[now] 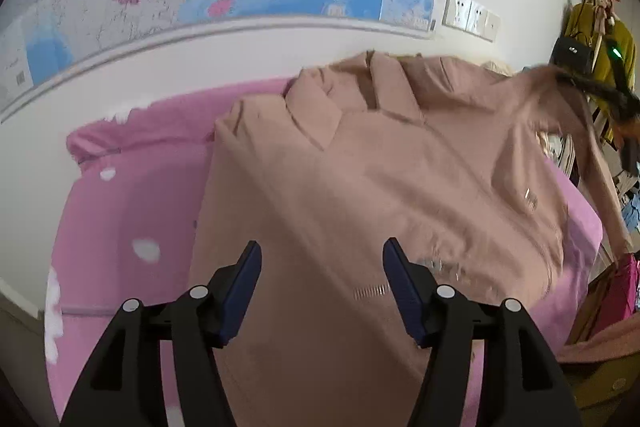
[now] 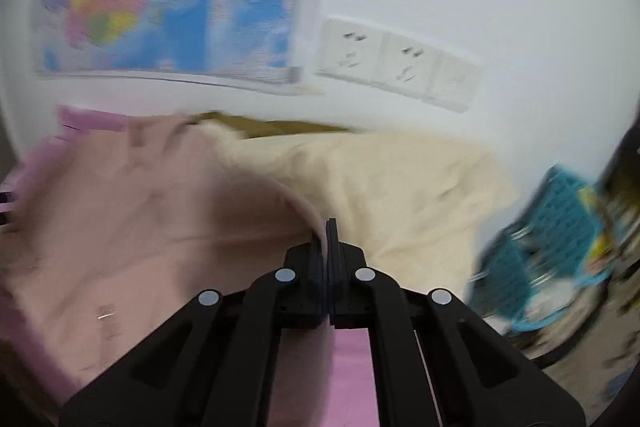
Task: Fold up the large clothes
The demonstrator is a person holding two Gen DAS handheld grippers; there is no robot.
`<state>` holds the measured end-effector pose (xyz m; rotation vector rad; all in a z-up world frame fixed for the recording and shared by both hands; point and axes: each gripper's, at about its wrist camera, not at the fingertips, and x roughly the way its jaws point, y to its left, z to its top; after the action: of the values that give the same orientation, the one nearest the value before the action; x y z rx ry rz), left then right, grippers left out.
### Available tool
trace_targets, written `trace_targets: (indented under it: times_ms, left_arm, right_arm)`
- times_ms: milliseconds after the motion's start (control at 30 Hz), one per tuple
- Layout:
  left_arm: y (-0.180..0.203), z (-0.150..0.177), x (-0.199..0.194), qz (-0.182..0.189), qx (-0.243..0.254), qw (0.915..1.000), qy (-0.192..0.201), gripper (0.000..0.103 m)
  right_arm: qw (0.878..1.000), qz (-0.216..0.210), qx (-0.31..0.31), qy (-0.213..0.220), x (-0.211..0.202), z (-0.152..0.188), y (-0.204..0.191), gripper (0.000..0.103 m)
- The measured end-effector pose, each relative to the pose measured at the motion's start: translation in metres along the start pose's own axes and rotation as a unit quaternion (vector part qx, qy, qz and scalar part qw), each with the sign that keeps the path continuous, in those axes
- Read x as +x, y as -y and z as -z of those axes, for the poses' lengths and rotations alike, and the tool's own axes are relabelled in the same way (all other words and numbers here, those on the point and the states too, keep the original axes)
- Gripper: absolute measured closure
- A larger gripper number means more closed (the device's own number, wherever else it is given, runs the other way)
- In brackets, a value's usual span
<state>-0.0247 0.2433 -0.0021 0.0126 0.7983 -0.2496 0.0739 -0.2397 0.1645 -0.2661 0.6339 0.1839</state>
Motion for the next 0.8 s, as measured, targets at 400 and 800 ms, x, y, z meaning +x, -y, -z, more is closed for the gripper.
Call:
trace_targets:
  times_ms: [400,800]
  left_arm:
    - [0.014,0.037,-0.009,-0.05,-0.009,0.9983,-0.027,0.097]
    - [-0.065,-0.016,-0.061,-0.389,-0.016,0.9213,0.005,0.094]
  right_arm:
    - [0.995,-0.027,0.074,-0.06,0.064,0.075,-0.022,0.056]
    - [0.962,-0.269,0.01,-0.055,-0.01,0.173,-0.096,0.02]
